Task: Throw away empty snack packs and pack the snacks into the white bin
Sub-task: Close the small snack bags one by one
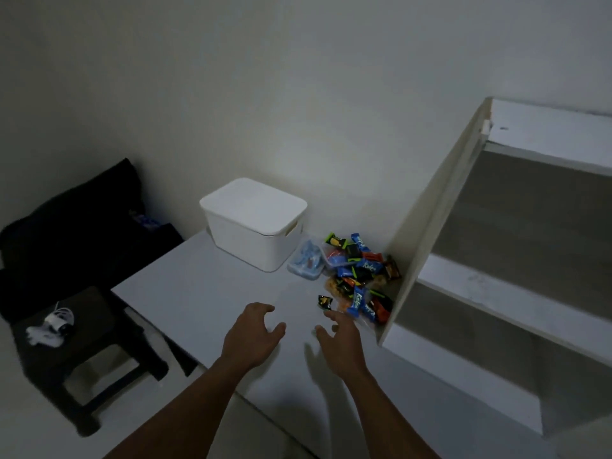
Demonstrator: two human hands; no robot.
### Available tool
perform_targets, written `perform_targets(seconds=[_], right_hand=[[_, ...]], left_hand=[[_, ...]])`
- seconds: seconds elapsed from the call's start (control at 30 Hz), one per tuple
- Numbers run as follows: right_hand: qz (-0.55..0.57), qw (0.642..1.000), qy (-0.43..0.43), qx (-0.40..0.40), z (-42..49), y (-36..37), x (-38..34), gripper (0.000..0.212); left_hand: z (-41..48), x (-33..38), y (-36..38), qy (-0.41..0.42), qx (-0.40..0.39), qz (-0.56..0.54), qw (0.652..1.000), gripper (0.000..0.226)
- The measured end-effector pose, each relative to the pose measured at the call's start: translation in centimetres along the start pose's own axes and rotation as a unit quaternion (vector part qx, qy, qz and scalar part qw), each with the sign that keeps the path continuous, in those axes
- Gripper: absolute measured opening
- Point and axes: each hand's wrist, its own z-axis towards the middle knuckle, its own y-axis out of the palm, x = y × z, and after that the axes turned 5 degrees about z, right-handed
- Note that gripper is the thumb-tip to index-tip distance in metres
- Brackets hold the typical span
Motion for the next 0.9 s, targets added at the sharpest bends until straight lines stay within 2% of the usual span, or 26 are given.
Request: perform_targets(seconds=[0.23, 0.43, 0.57, 0.67, 0.77, 0.9], right_hand=[[-0.024, 0.994, 0.109, -0.002, 6.3, 2.8, 3.1, 0.039], [0.005, 0.975, 0.211, 0.068, 7.8, 1.6, 6.6, 0.036], [-0.002, 0.96, 0.254, 0.121, 9.3, 1.1, 7.6, 0.034], [0.023, 0.938, 0.299, 0.173, 10.4, 0.9, 8.3, 0.038], [0.069, 0.907, 0.343, 0.235, 11.7, 0.9, 7.9, 0.041], [0.123, 0.874, 0.382, 0.275, 13.4, 0.9, 8.4, 0.042]], left_hand=[[9.0, -1.8, 1.8, 0.0, -0.07, 0.027, 0.997, 0.054], [13.6, -0.3, 7.1, 0.049, -0.183, 0.068, 0.98, 0.058], [17.3, 1.5, 10.7, 0.111, -0.262, 0.096, 0.954, 0.059], [19.4, 2.7, 12.8, 0.167, -0.29, 0.099, 0.937, 0.058], [21.6, 3.3, 15.0, 0.226, -0.342, 0.132, 0.902, 0.065], [24.0, 3.2, 17.5, 0.298, -0.385, 0.142, 0.862, 0.076]])
